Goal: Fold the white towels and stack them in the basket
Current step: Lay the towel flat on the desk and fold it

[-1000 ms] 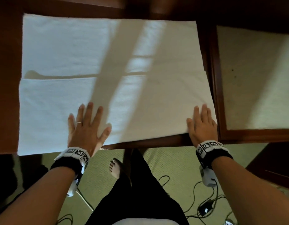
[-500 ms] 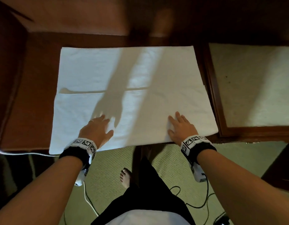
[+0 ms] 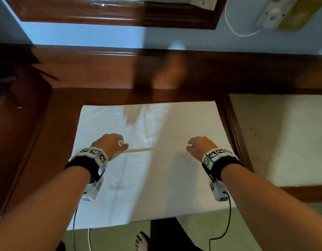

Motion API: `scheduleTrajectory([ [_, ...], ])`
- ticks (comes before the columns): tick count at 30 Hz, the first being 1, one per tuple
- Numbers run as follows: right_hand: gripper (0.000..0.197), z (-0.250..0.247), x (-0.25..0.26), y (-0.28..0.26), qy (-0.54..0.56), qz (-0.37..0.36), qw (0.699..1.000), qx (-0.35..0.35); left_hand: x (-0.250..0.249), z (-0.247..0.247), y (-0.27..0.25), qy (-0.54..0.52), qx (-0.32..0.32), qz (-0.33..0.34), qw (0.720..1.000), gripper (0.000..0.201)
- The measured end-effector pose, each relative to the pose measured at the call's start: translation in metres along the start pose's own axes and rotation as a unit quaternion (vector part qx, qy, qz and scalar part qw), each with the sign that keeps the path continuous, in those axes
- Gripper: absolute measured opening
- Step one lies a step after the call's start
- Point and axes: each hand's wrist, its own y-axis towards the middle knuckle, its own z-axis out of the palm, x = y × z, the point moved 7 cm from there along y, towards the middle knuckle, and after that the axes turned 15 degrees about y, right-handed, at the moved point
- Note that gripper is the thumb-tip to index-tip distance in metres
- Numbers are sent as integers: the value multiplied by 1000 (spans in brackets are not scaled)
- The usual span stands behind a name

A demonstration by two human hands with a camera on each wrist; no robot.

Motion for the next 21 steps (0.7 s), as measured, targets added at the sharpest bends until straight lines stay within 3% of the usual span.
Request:
scheduleTrajectory([
  [5,40,-37,27,72,-10,-21,1000,2,-1,-43,63,18,-2,-3,1000,16],
  [14,40,-67,28,171,-100,-74,992,-4,-3,-55,153,12,-29,-11,999,54],
  [18,61,-65,17,195,-138,-80,987,-22,-7,-38,170,128,-61,0,990,65],
  [21,72,-59,8,203,-127,-78,988,-28,-6,-26,177,150,-85,0,985,65],
])
